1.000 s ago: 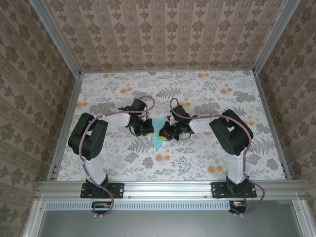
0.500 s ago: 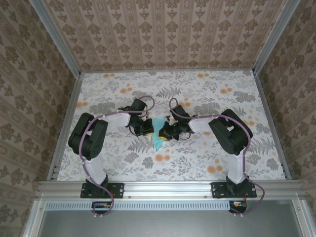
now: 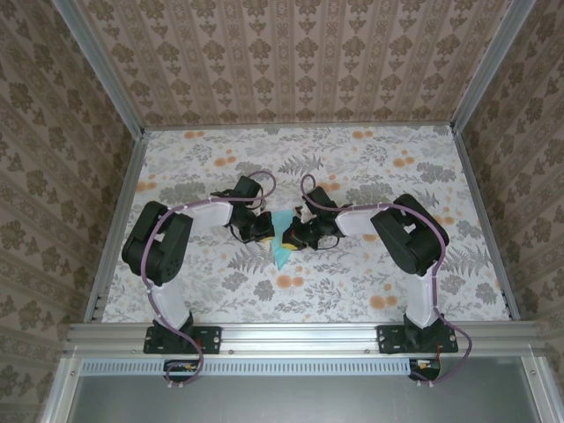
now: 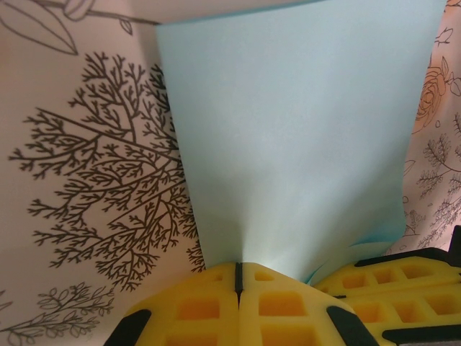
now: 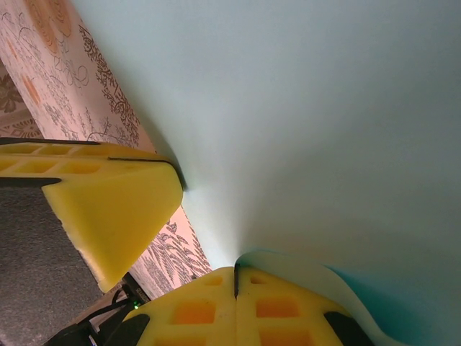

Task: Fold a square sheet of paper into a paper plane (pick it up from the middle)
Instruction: Third fold the triangle at the center of the table.

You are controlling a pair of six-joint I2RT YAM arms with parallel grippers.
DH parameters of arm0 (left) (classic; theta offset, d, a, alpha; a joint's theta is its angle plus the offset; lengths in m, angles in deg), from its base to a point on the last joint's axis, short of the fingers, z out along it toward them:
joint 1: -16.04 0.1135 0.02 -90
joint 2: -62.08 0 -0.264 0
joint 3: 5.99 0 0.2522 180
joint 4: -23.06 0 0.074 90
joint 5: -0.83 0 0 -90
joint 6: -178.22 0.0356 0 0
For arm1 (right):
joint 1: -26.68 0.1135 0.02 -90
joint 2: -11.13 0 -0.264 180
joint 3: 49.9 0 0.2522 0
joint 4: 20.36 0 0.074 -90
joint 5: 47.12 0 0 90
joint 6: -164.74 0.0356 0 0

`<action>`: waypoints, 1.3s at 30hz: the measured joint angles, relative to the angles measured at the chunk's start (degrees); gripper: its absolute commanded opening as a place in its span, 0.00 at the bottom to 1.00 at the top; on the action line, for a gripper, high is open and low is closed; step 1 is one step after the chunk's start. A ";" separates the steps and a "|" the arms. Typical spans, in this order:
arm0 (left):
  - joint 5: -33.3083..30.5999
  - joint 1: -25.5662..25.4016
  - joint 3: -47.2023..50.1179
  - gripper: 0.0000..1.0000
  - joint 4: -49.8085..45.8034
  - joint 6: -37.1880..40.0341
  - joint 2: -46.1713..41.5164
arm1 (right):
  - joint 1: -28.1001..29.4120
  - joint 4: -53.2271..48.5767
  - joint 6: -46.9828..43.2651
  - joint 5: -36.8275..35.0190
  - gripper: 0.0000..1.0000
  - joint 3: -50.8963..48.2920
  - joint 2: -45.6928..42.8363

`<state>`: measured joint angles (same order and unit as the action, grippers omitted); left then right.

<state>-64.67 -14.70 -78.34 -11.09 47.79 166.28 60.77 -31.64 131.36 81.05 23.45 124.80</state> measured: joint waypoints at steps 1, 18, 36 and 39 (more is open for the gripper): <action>0.00 0.00 0.00 0.00 0.00 0.00 0.00 | 0.00 -0.09 -0.11 0.00 0.01 0.07 0.09; -0.70 -0.04 -0.26 0.05 -0.92 -0.59 -1.38 | 0.07 -3.15 -1.42 -0.39 0.05 1.77 0.72; -1.55 0.26 8.66 0.05 0.98 -6.36 -12.22 | 0.37 -3.82 -2.47 0.48 0.37 3.69 0.81; -0.61 -0.46 9.14 0.02 2.69 -6.97 -12.24 | 0.37 -4.02 -2.64 0.09 0.21 3.61 0.83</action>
<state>-65.29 -15.16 -69.20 -8.40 40.82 154.04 61.14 -35.67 128.71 81.14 27.06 125.63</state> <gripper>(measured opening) 0.052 0.299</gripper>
